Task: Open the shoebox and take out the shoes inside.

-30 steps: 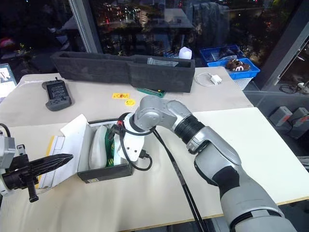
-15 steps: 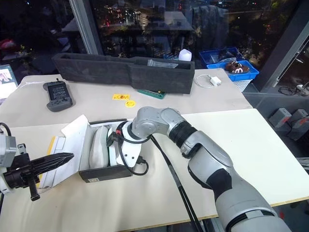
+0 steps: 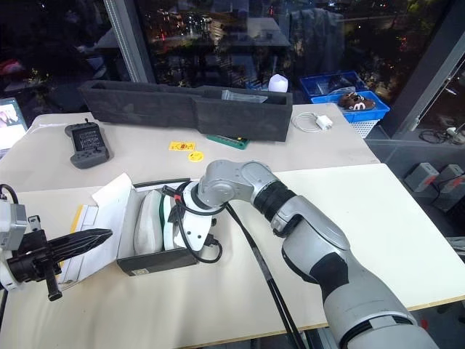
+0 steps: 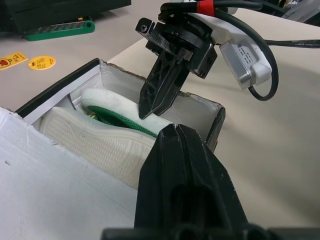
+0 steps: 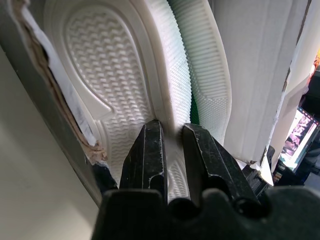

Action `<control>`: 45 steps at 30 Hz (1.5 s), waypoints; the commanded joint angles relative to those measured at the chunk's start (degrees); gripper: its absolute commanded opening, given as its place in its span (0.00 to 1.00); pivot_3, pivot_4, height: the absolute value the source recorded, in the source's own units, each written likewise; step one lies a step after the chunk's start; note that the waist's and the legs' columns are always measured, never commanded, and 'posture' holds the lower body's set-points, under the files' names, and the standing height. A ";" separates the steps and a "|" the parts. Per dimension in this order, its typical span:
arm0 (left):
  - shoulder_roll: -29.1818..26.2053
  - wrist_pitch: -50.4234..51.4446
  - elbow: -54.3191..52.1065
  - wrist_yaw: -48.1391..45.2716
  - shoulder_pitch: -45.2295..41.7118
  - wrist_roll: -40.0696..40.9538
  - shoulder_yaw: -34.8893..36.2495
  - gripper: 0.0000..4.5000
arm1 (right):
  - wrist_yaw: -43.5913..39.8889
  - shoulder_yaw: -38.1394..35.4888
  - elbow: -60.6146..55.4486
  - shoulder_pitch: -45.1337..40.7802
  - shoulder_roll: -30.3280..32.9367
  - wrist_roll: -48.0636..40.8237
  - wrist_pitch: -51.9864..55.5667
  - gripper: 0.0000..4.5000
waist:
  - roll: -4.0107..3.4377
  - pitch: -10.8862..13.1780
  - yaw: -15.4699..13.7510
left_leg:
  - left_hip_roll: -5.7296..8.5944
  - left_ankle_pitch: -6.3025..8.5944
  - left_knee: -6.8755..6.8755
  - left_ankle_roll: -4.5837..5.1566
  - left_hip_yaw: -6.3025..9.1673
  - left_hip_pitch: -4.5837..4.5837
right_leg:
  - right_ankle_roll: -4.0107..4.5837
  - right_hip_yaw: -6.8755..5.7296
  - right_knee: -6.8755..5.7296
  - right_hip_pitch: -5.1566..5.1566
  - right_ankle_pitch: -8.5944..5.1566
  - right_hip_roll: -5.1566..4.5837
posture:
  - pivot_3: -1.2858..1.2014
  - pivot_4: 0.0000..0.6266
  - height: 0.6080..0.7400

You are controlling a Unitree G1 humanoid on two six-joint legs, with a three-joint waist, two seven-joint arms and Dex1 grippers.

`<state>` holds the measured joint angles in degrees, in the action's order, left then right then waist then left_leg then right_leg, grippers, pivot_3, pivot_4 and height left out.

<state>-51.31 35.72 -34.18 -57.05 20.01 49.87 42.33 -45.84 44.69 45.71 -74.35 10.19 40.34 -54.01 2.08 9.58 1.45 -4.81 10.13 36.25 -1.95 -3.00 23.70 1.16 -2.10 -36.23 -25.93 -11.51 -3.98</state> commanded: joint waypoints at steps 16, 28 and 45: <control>-0.84 0.90 -0.70 -0.24 -1.07 0.83 0.06 0.00 | -0.26 1.25 -0.64 2.84 -0.83 0.12 0.89 0.01 | 0.14 -0.12 0.13 | -0.02 -0.03 -0.31 0.05 -0.03 -0.15 | 0.14 0.01 0.02 0.00 -0.09 0.06 | 0.52 0.24 0.98; -2.00 0.41 1.21 -1.43 -3.46 -0.41 -3.00 0.00 | 10.49 -6.26 -4.62 -0.90 1.56 -1.37 0.38 0.00 | 0.18 -0.07 1.09 | -0.10 -0.05 -0.33 0.07 -0.01 0.03 | 0.12 0.43 -0.09 -0.29 -0.07 0.44 | 0.52 0.24 0.98; -2.70 -0.49 3.88 -3.27 -6.95 -2.71 -6.35 0.00 | 21.95 -11.69 -9.77 -0.46 7.16 -1.65 -0.26 0.00 | 0.19 -0.05 1.06 | -0.10 -0.02 -0.34 0.03 -0.08 0.10 | 0.00 0.65 -0.01 -0.36 0.00 0.51 | 0.52 0.24 0.98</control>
<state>-53.24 36.28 -30.40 -59.73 13.71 47.27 35.52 -26.94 36.68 38.72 -73.30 16.91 39.77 -53.68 2.27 9.53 2.51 -4.90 10.11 35.91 -1.92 -3.09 23.80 1.17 -1.44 -36.24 -26.29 -11.51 -3.47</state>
